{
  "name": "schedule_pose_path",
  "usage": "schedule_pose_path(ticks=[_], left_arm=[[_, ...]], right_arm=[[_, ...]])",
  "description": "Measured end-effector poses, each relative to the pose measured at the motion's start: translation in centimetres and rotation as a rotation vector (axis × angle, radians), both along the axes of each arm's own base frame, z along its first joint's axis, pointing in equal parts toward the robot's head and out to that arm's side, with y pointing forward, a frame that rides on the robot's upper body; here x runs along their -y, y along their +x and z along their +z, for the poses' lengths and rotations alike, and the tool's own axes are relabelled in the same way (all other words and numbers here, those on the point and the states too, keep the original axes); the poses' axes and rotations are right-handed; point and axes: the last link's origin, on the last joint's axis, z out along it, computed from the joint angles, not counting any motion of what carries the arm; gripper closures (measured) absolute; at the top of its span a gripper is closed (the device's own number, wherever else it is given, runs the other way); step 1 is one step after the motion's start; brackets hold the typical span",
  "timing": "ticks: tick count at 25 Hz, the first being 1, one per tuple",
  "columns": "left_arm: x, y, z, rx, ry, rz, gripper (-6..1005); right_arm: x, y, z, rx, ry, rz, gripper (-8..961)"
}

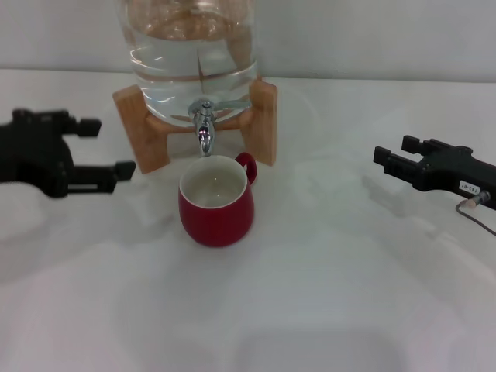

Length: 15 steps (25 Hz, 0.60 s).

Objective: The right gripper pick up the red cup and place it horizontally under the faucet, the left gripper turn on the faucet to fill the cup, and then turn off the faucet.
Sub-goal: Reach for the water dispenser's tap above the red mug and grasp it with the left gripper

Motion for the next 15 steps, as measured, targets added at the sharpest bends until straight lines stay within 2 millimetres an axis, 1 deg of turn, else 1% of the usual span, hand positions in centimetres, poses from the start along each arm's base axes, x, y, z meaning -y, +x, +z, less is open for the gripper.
schedule_pose_path(ticks=[3, 7, 15], left_arm=[[-0.6, 1.5, 0.6, -0.048, 0.03, -0.053, 174], [-1.1, 3.1, 0.9, -0.082, 0.048, -0.116, 174], [-2.2, 6.1, -0.1, -0.155, 0.01, -0.215, 175]], right_arm=[[0.0, 0.0, -0.1, 0.002, -0.001, 0.001, 314], [0.3, 0.0, -0.8, 0.024, -0.012, 0.018, 314], [0.7, 0.1, -1.2, 0.044, -0.019, 0.027, 314]])
